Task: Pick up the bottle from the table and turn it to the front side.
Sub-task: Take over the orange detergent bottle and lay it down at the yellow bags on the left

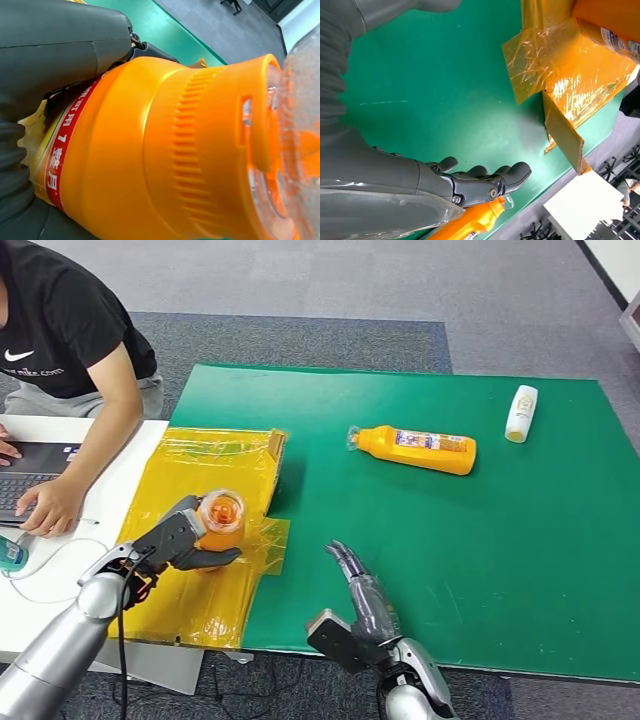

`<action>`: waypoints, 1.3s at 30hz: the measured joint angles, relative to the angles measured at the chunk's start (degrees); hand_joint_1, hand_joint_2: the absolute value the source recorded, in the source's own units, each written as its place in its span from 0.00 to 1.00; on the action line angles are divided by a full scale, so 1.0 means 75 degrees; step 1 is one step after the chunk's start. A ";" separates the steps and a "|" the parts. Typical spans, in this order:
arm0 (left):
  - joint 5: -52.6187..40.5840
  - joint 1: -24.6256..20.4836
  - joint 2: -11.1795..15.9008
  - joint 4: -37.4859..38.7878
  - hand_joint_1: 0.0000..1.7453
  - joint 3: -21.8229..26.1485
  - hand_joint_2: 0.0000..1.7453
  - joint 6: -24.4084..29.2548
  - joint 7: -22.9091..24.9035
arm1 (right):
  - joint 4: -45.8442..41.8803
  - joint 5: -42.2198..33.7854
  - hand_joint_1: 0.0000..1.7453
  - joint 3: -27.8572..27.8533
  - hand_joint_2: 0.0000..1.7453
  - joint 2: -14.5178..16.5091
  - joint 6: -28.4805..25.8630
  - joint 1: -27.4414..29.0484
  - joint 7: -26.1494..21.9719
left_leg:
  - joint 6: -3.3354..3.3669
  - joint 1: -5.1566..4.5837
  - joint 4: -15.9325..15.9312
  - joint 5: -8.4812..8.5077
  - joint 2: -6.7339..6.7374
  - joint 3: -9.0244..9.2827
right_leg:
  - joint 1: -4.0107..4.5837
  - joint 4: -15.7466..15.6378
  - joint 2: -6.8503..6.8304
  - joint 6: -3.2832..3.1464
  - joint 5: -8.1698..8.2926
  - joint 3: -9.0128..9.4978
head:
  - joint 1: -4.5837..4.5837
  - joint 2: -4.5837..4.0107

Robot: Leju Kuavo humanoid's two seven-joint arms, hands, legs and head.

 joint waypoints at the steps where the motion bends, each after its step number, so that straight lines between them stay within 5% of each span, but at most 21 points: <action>1: -0.0027 -0.0003 -0.0004 0.0003 1.00 -0.0009 1.00 0.0028 0.0017 | 0.0007 -0.0001 0.00 0.0001 1.00 0.0000 0.0010 0.0000 0.0005 | 0.0000 0.0000 0.0000 0.0000 0.0000 0.0003 | 0.0000 0.0000 0.0000 -0.0001 0.0000 0.0003 | 0.0000 0.0000; 20: -0.0199 -0.0020 0.0300 0.0158 1.00 0.0289 1.00 0.0041 0.0202 | 0.0162 -0.0001 0.00 0.0004 1.00 0.0008 0.0031 0.0005 0.0086 | -0.0023 0.0008 -0.0004 0.0011 0.0004 0.0022 | 0.0009 0.0011 0.0012 -0.0021 0.0011 0.0004 | -0.0001 0.0000; 39: -0.0452 -0.0496 -0.0146 0.0877 1.00 0.0198 1.00 0.0020 0.0272 | 0.0426 -0.0007 0.00 0.0052 1.00 0.0146 0.0073 -0.0147 0.0013 | -0.0015 0.0007 -0.0004 0.0020 -0.0001 0.0036 | 0.0008 0.0010 -0.0001 -0.0020 0.0013 0.0032 | -0.0001 0.0000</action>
